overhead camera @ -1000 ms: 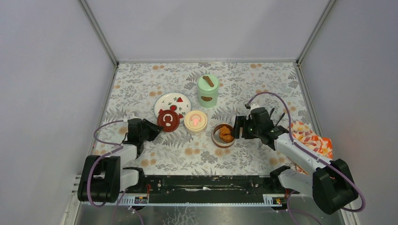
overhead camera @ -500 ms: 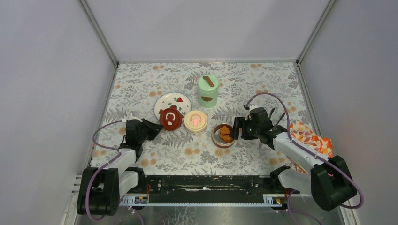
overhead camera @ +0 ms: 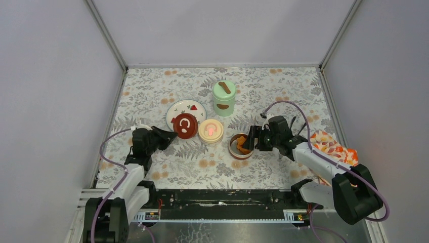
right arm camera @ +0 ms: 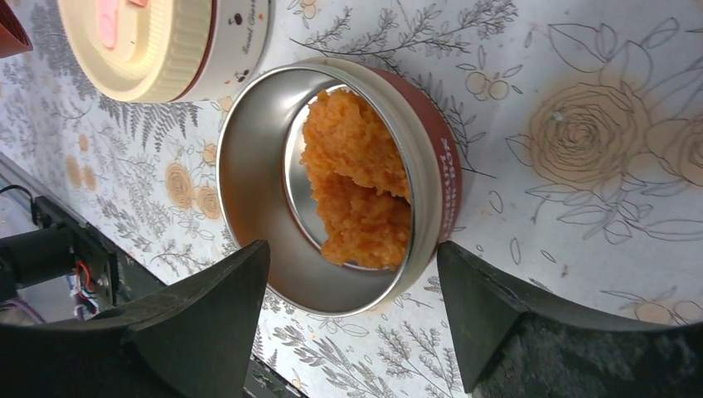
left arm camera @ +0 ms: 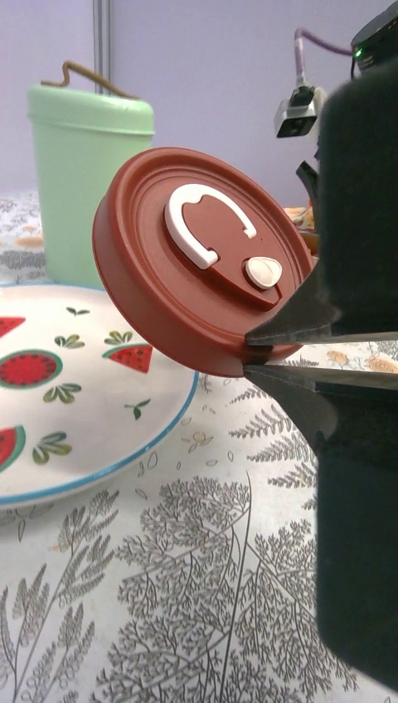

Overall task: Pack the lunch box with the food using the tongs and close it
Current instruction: Pick up the box lid from the center of the board, then close the box lid on the packing box.

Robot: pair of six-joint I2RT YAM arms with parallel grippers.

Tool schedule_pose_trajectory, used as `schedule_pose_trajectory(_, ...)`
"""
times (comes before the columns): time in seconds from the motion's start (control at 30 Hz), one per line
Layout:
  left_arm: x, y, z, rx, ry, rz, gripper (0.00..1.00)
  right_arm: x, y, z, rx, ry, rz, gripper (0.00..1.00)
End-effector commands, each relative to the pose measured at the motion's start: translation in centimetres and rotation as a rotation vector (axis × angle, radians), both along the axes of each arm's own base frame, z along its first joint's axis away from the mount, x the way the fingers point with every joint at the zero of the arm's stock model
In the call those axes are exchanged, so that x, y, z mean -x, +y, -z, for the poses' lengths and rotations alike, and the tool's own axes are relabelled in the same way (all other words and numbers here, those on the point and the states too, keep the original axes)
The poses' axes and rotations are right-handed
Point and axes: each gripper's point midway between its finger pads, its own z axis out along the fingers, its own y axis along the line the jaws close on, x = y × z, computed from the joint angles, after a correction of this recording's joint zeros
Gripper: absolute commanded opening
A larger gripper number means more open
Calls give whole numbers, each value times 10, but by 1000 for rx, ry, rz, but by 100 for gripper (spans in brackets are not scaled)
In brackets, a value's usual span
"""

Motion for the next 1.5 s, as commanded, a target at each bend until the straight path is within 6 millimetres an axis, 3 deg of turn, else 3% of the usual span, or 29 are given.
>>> schedule_pose_trajectory(0.0,0,-8,-25,42,-39,37,0,-7,21,-14,-111,-30,-32,81)
schedule_pose_trajectory(0.27,7,-26,-42,92,-58,100,0,-3,38,-29,-178,-64,-83,82)
schedule_pose_trajectory(0.43,10,-38,-51,83,-48,131,0,-10,17,-37,-70,-123,-17,82)
schedule_pose_trajectory(0.63,14,-56,-59,86,-50,165,0,-8,21,-90,-143,-239,-50,83)
schedule_pose_trajectory(0.9,19,-96,-71,103,-62,238,0,-12,40,-125,-265,-246,-77,83)
schedule_pose_trajectory(1.2,22,-152,-75,93,-62,341,0,-16,47,-126,-303,-203,-50,82)
schedule_pose_trajectory(1.47,24,-185,-62,35,-26,396,0,-15,30,-103,-241,-196,32,82)
